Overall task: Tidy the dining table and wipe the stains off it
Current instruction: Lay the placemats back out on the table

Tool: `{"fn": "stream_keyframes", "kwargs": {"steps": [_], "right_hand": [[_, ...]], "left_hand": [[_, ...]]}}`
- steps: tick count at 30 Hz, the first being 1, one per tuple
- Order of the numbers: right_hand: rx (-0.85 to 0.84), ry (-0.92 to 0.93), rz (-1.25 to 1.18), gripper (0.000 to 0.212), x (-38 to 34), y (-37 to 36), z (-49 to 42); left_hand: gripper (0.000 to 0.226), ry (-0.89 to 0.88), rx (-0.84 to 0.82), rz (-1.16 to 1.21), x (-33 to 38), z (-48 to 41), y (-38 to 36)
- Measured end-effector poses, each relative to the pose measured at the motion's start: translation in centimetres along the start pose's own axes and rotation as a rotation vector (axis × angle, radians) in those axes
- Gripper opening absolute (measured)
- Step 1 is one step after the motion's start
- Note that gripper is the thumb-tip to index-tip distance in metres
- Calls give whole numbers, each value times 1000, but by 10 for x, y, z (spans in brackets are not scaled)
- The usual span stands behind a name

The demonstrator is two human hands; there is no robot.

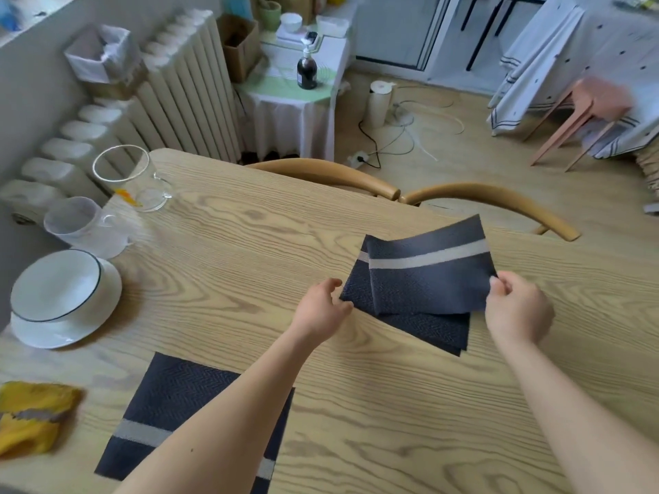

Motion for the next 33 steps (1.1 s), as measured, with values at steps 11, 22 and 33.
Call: {"fn": "stream_keyframes", "kwargs": {"steps": [11, 22, 33], "right_hand": [[-415, -455, -678, 27, -130, -87, 54], [-661, -416, -433, 39, -169, -175, 108], [-474, -192, -268, 40, -134, -157, 71]], "left_hand": [[57, -263, 563, 58, 16, -8, 117], [56, -201, 151, -486, -56, -51, 91], [58, -258, -28, -700, -62, -75, 65]]}}
Point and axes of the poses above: each hand's wrist, its own z-axis away from the middle knuckle, its own y-axis out of the back of the hand, x = y × z, the point moved 10 cm from there along -z, towards the middle knuckle, and after that the axes turned 12 degrees about x, right-handed, at the moved point
